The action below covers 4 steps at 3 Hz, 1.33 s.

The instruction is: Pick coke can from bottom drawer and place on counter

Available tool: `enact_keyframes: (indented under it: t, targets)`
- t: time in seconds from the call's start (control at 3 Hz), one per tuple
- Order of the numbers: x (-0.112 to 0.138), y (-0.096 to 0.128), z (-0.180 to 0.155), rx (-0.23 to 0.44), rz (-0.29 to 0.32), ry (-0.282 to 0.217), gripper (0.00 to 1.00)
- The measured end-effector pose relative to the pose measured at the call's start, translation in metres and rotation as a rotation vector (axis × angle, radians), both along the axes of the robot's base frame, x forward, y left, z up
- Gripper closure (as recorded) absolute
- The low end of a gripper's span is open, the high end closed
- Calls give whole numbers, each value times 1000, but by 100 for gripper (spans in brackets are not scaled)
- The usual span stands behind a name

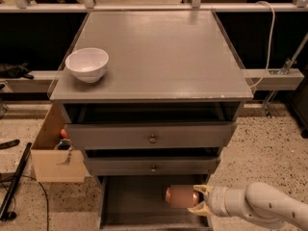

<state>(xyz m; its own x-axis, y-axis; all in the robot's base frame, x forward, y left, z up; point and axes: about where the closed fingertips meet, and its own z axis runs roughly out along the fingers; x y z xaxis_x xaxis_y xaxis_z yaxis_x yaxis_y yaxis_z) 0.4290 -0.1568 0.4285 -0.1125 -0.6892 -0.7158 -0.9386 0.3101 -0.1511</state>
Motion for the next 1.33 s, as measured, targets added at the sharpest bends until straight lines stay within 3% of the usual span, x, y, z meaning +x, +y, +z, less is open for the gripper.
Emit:
enact_keyframes:
  t: [0.33,0.67,1.0,1.33]
  targets:
    - [-32,9,62,-20,52,-126,100]
    - [-61,15,151,-43,98,-242,100]
    - [-61,15,152,-42,99,-242,100]
    - [-30,26,169,2,129,-250,100]
